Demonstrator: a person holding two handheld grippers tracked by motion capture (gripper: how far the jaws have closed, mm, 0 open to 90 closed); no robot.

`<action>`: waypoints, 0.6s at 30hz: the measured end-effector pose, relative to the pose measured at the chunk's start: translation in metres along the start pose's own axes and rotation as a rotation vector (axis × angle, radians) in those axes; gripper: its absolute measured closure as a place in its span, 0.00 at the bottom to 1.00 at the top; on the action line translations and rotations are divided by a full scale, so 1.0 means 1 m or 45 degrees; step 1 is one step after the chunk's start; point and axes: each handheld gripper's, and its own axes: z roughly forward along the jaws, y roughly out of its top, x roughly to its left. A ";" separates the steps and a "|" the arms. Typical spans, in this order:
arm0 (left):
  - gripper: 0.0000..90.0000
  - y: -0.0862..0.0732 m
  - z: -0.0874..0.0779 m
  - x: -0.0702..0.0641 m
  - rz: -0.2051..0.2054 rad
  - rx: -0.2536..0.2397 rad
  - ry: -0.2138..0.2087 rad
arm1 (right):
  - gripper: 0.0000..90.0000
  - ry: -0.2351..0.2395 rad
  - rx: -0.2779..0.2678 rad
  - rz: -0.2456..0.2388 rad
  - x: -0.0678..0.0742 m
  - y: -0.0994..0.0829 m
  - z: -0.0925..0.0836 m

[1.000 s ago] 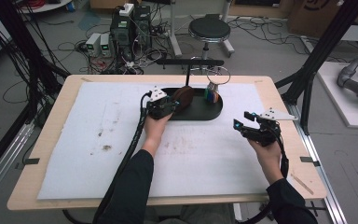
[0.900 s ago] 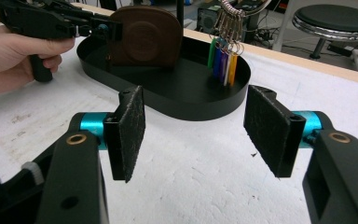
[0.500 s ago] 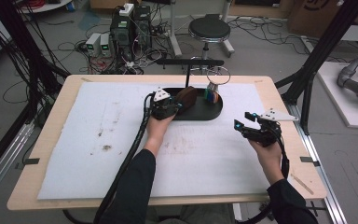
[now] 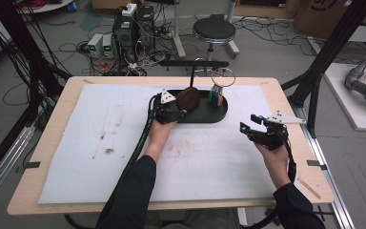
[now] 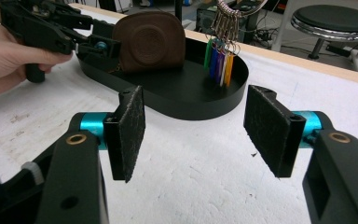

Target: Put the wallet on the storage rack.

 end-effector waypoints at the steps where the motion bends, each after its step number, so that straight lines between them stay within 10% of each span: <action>1: 0.40 0.003 -0.003 0.000 -0.011 0.000 0.017 | 0.44 0.000 0.000 0.000 0.000 0.000 0.000; 11: 0.34 0.023 -0.050 -0.015 0.077 -0.066 0.025 | 0.44 -0.009 -0.005 0.007 -0.001 0.000 -0.001; 18: 0.34 0.021 -0.090 -0.019 0.057 -0.080 -0.064 | 0.44 -0.014 -0.001 0.000 0.000 0.000 -0.001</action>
